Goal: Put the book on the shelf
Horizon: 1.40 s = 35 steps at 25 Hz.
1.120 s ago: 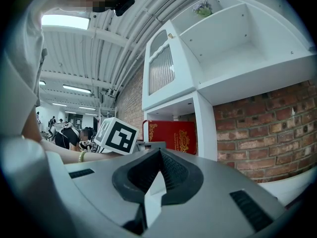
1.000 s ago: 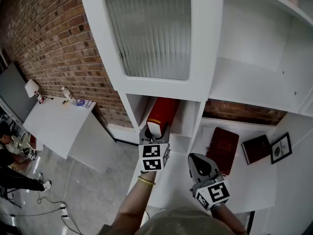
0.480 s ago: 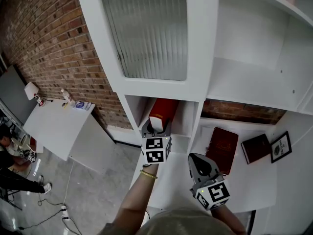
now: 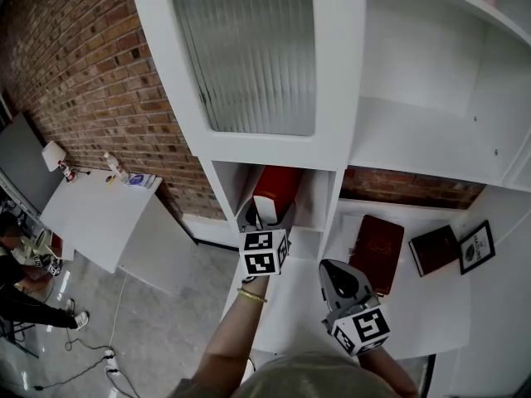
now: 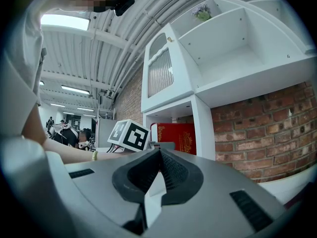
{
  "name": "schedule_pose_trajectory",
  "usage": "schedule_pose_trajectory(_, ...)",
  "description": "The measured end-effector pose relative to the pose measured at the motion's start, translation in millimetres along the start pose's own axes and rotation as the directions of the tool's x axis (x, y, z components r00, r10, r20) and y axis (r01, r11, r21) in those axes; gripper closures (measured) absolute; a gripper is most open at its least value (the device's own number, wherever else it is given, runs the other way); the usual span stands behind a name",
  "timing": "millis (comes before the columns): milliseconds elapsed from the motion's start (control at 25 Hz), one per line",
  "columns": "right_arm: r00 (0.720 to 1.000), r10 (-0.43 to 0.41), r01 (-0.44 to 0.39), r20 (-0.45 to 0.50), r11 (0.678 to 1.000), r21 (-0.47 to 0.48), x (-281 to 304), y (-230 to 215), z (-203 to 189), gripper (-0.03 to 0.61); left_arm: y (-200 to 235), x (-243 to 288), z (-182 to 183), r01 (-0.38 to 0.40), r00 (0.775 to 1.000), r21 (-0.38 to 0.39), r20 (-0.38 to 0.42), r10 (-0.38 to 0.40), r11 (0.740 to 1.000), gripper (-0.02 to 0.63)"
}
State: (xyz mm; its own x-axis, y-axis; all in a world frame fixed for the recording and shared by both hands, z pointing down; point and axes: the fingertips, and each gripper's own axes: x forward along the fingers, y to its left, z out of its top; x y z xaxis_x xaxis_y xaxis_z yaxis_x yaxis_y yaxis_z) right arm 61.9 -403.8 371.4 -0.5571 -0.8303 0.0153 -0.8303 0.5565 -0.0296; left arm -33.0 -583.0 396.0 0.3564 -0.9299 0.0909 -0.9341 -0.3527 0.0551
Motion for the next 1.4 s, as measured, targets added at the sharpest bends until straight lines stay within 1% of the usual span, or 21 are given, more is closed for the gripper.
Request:
schedule_pose_trajectory(120,1.0,0.006,-0.006,-0.021,1.0,-0.008,-1.1,2.4,-1.7,0.572,1.4,-7.1,-0.8,-0.001,1.0,-0.001,-0.001,0.001,1.0,0.222)
schedule_pose_trajectory(240,0.998,0.011,-0.012,-0.054,1.0,-0.021,-2.2,6.9,-1.0,0.572,1.5,-18.0,0.8,-0.005,1.0,0.006,0.006,0.005,1.0,0.222)
schedule_pose_trajectory(440,1.0,0.017,-0.017,-0.011,1.0,-0.002,-4.6,12.7,-1.5,0.572,-4.2,-41.6,3.8,0.007,1.0,0.004,0.018,-0.007,1.0,0.222)
schedule_pose_trajectory(760,0.999,0.032,-0.031,0.021,0.999,-0.013,-14.5,32.1,-11.1,0.572,-8.2,-93.2,2.0,0.003,0.997,-0.043,0.074,0.0,0.999,0.233)
schedule_pose_trajectory(920,0.999,0.034,-0.033,0.029,0.999,-0.014,-22.4,44.7,-19.8,0.572,-8.3,-120.9,-6.0,-0.002,0.996,-0.062,0.087,0.007,0.998,0.288)
schedule_pose_trajectory(960,0.999,0.035,-0.035,0.03,0.999,-0.015,-24.7,48.7,-21.6,0.572,-7.8,-128.8,-6.9,-0.004,0.995,-0.066,0.094,0.01,0.998,0.312)
schedule_pose_trajectory(1040,0.999,0.036,-0.036,0.029,0.999,-0.017,-29.9,56.5,-25.7,0.572,-6.8,-144.7,-7.8,-0.011,0.993,-0.07,0.115,0.019,0.997,0.394)
schedule_pose_trajectory(1200,0.999,0.032,-0.032,0.035,0.999,-0.015,-42.1,70.7,-33.1,0.572,-7.9,-173.5,-11.5,-0.016,0.991,-0.076,0.134,0.026,0.997,0.477)
schedule_pose_trajectory(1320,0.999,0.032,-0.032,0.03,0.999,-0.013,-52.6,83.6,-35.7,0.572,-10.5,-194.0,-15.3,-0.013,0.992,-0.074,0.128,0.022,0.997,0.548)
schedule_pose_trajectory(1400,0.999,0.03,-0.029,0.028,0.999,-0.013,-59.9,92.2,-36.5,0.572,-13.1,-208.0,-16.9,-0.005,0.992,-0.073,0.123,0.014,0.997,0.578)
